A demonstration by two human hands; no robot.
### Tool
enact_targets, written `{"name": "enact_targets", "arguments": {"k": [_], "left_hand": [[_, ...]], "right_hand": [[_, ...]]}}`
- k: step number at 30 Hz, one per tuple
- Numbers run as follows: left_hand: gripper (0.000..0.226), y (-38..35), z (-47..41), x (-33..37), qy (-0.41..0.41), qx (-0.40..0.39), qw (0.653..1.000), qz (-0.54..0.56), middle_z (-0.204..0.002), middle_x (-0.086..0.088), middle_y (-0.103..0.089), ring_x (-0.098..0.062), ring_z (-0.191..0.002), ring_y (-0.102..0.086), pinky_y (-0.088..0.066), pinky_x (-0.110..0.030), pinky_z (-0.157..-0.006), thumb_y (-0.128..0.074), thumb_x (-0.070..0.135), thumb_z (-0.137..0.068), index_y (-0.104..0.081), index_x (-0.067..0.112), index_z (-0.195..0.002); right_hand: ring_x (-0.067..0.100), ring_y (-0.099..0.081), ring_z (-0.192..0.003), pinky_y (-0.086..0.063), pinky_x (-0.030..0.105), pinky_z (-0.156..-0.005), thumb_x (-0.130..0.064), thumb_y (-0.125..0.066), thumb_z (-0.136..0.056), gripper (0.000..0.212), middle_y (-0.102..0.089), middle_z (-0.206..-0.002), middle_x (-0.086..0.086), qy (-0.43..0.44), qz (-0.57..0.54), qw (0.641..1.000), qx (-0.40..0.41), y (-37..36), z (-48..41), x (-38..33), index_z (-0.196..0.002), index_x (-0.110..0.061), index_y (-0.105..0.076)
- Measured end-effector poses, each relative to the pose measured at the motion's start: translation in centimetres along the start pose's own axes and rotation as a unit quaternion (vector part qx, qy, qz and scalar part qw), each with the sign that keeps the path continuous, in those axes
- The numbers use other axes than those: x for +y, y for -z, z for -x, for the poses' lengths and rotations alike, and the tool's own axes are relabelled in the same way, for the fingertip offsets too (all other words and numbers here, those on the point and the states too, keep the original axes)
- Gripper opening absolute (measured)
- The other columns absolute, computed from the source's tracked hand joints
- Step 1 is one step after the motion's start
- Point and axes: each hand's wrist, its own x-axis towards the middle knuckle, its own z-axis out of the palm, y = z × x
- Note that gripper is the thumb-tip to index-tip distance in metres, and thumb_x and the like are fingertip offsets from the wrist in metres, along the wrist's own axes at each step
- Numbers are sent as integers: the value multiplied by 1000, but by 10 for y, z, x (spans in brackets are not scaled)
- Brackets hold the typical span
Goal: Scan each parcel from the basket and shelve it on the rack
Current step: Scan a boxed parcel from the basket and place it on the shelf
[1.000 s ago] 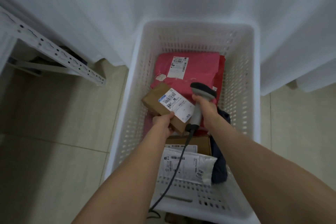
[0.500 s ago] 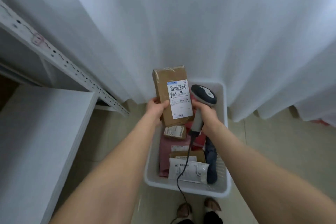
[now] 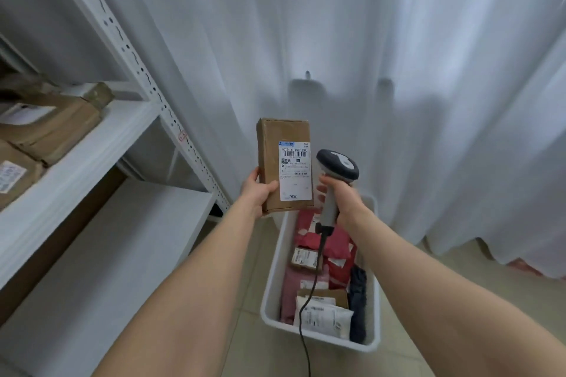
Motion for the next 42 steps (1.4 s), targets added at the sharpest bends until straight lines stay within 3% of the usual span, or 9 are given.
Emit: {"name": "enact_targets", "arguments": {"k": [4,9,14,19,27,31,35,39,42], "left_hand": [[67,9,40,12,-11,10,1000,15,-112,-3,-63,-21,-83,-62,-49,-35,-62,-57,6,-93,-29,36,-147],[66,22,71,23,-32,20,999,10,-109,-1,-63,-20,-84,-62,-47,-34,-60,-56,8,-94,-29,37,-147],[65,35,86,30,-51,31,998,9,-121,-4,-62,-17,-79,-62,-47,-31,-51,-55,6,-95,-29,35,-147],[61,47,91,35,-58,35,998,1,-109,0,-63,-16,-76,-62,-46,-29,-50,-54,8,-96,-31,35,-145],[57,63,98,39,-63,35,997,9,-110,-1,-64,-17,-77,-62,-45,-29,-49,-54,8,-96,-35,34,-143],[57,74,105,44,-61,39,997,26,-112,-2,-63,-19,-79,-61,-46,-33,-56,-54,9,-96,-35,35,-143],[50,99,118,50,-56,58,996,41,-110,-4,-63,-23,-87,-60,-50,-44,-76,-55,18,-97,-36,30,-142],[34,144,140,55,-65,87,992,68,-100,-4,-65,-25,-89,-63,-54,-49,-84,-54,24,-97,-47,18,-130],[27,183,157,51,-74,114,987,90,-95,-5,-66,-24,-87,-63,-55,-49,-82,-54,26,-97,-51,15,-122]], "right_hand": [[18,-62,-58,-52,31,-61,-16,-68,-89,18,-68,-71,9,7,3,999,-41,-3,45,-16,-104,-8,-61],[14,-54,-42,-46,23,-43,-11,-65,-90,9,-61,-53,7,49,54,995,-63,-12,87,-36,-93,-6,-58],[13,-53,-40,-46,23,-43,-14,-63,-90,10,-61,-53,6,70,117,988,-78,-28,114,-52,-93,-5,-58],[14,-52,-42,-46,22,-44,-12,-61,-89,8,-60,-57,8,70,148,983,-88,-42,131,-58,-93,-5,-58],[16,-51,-46,-46,25,-47,-11,-60,-88,8,-59,-58,8,81,169,978,-92,-54,146,-61,-92,-5,-57],[15,-51,-44,-47,25,-47,-14,-62,-90,11,-59,-58,9,74,148,980,-109,-65,149,-62,-96,-5,-57],[17,-52,-47,-47,27,-50,-12,-64,-90,14,-59,-62,11,69,104,985,-121,-87,151,-58,-100,-7,-56],[22,-62,-66,-55,33,-60,-16,-69,-88,18,-62,-82,11,58,98,983,-147,-121,160,-44,-101,-8,-59],[22,-68,-55,-58,34,-55,-13,-69,-87,10,-67,-66,7,46,100,975,-192,-155,171,-27,-91,-12,-60]]}}
